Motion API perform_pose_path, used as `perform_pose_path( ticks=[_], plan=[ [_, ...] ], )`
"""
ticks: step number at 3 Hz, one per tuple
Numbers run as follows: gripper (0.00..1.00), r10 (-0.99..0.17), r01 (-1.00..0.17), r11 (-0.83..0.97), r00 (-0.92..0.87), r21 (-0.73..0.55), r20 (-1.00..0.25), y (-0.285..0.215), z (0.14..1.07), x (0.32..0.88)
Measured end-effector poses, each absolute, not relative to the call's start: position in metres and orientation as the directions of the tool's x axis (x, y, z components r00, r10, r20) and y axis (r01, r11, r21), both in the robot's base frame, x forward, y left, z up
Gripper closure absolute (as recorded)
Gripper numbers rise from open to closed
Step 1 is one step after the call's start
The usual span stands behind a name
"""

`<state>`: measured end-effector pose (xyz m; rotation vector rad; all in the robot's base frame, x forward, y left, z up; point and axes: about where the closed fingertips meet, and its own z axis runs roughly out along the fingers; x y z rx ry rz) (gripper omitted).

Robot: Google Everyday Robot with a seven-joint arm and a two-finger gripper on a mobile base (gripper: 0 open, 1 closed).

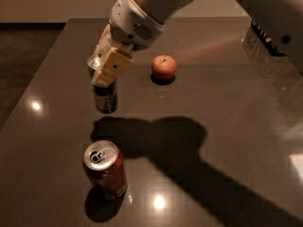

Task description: Move redbull can near coke can

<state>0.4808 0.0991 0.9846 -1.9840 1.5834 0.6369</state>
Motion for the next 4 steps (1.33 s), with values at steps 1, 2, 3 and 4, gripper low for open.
perform_pose_path(
  ticks=[1,2,3,4],
  plan=[
    [1.00,-0.695,-0.953,-0.282,0.282,-0.110,-0.661,0.080,0.985,0.452],
    [1.00,-0.658,-0.920,-0.371,0.355,-0.124,-0.664,0.066,0.977,0.429],
    [1.00,-0.629,-0.885,-0.448,0.413,-0.127,-0.659,0.059,0.965,0.412],
    [1.00,-0.615,-0.853,-0.503,0.467,-0.140,-0.636,0.056,0.955,0.404]
  ],
)
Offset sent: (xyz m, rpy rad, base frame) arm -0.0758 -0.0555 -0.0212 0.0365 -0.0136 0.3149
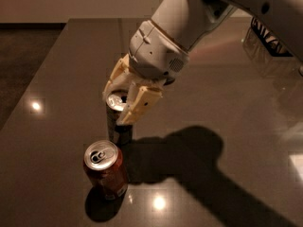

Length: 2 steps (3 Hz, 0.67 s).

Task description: Move redbull can near coke can

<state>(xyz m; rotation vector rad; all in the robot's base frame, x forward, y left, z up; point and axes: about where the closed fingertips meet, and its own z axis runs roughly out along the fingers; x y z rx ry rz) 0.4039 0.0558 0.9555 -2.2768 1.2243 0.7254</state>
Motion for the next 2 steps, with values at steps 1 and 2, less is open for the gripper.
perform_pose_path(
  ticks=[1,2],
  plan=[
    [0.85,-0.609,-0.818,-0.556,0.522,-0.148,-0.597,0.0522,0.9466,0.3984],
    [0.61,-0.606,-0.788,-0.600,0.561,-0.139,-0.564,0.0474,0.9378,0.3939]
  ],
)
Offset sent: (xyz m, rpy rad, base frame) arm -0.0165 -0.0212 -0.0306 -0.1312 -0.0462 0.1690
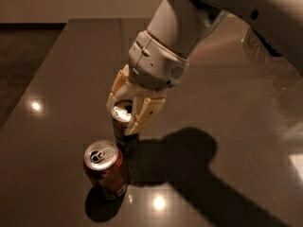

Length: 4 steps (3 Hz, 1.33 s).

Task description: Move redbull can near coke can

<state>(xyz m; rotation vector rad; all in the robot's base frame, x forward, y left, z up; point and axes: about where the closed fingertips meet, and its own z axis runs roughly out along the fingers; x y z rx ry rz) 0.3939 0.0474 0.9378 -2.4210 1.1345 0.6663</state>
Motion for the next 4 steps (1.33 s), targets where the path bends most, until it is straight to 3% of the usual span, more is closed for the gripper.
perform_pose_path(
  ticks=[2,3,4],
  plan=[
    [0.15,-0.584,-0.754,-0.650,0.575,-0.095,-0.573,0.0458,0.9333,0.3901],
    [0.00,-0.577,-0.743,-0.666,0.569,-0.067,-0.586,0.0474,0.9325,0.3891],
    [0.00,-0.576,-0.742,-0.667,0.569,-0.066,-0.586,0.0476,0.9325,0.3890]
  ],
)
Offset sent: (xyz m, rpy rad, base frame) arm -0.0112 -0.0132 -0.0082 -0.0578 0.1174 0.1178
